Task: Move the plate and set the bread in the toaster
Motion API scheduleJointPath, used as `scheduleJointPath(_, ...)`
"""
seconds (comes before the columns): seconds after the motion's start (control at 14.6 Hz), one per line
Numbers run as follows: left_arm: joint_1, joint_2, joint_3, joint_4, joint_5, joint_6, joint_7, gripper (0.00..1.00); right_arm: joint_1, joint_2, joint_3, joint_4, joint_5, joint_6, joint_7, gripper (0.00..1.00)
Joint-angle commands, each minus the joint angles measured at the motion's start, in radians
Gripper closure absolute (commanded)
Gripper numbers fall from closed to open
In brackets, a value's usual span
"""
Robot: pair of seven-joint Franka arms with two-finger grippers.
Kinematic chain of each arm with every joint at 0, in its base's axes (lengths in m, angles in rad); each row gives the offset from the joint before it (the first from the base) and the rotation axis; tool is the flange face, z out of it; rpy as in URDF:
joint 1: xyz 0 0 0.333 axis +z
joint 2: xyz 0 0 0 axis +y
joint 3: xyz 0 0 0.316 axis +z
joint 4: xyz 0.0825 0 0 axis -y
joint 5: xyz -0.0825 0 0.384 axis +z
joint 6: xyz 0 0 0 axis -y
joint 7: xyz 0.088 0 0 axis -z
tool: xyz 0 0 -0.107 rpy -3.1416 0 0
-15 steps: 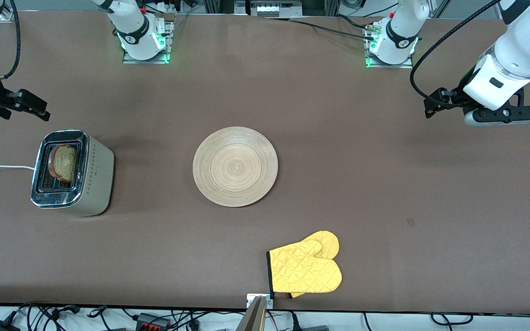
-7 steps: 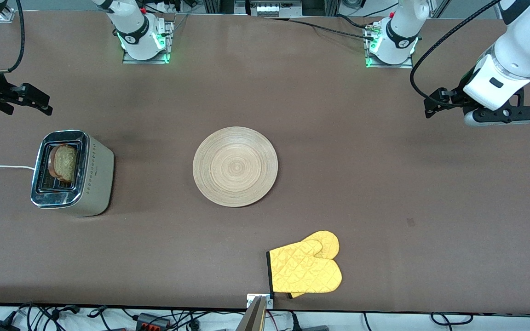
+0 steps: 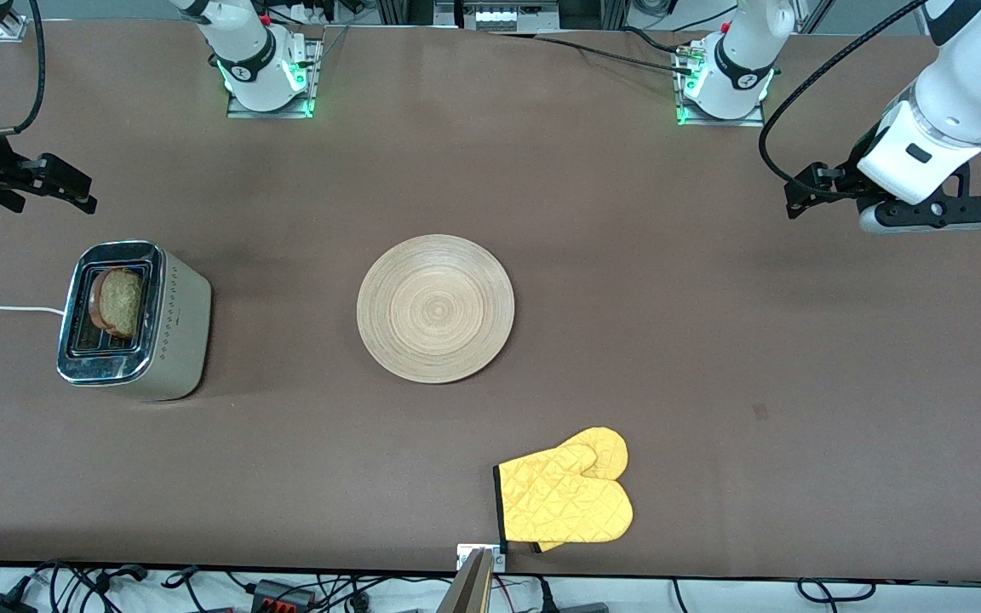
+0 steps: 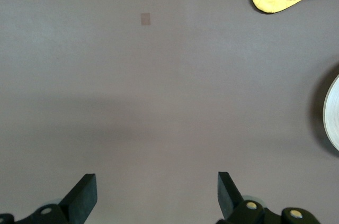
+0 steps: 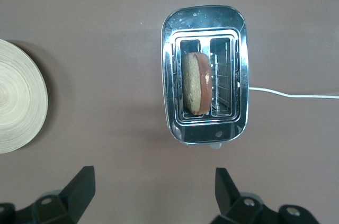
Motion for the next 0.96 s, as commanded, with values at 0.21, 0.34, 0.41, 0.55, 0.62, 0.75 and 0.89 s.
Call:
scheduleJointPath(0.21,0.003,-0.002,0.002,0.011,-0.025,-0.017,-0.002,0.00,-0.012,-0.037,0.010,-0.036,-0.003,0.007,0.000,0.00)
scheduleJointPath(0.34,0.003,-0.002,0.002,0.011,-0.025,-0.017,-0.002,0.00,-0.011,-0.039,0.010,-0.036,-0.003,0.006,0.024,0.00)
scheduleJointPath(0.41,0.003,-0.002,0.002,0.011,-0.025,-0.017,-0.002,0.00,-0.011,-0.039,0.011,-0.036,-0.003,0.006,0.035,0.00)
scheduleJointPath(0.55,0.003,-0.002,0.002,0.011,-0.025,-0.017,-0.002,0.00,-0.011,-0.039,0.011,-0.034,-0.003,-0.005,0.034,0.00)
scheduleJointPath(0.62,0.003,-0.002,0.002,0.011,-0.027,-0.017,-0.002,0.00,-0.012,-0.039,0.011,-0.036,-0.003,-0.005,0.034,0.00)
scheduleJointPath(0.75,0.003,-0.002,0.002,0.011,-0.027,-0.017,-0.002,0.00,-0.011,-0.039,0.011,-0.036,-0.003,-0.008,0.034,0.00)
scheduleJointPath(0.89,0.003,-0.002,0.002,0.011,-0.027,-0.017,-0.002,0.00,-0.012,-0.040,0.010,-0.036,-0.003,-0.008,0.034,0.00)
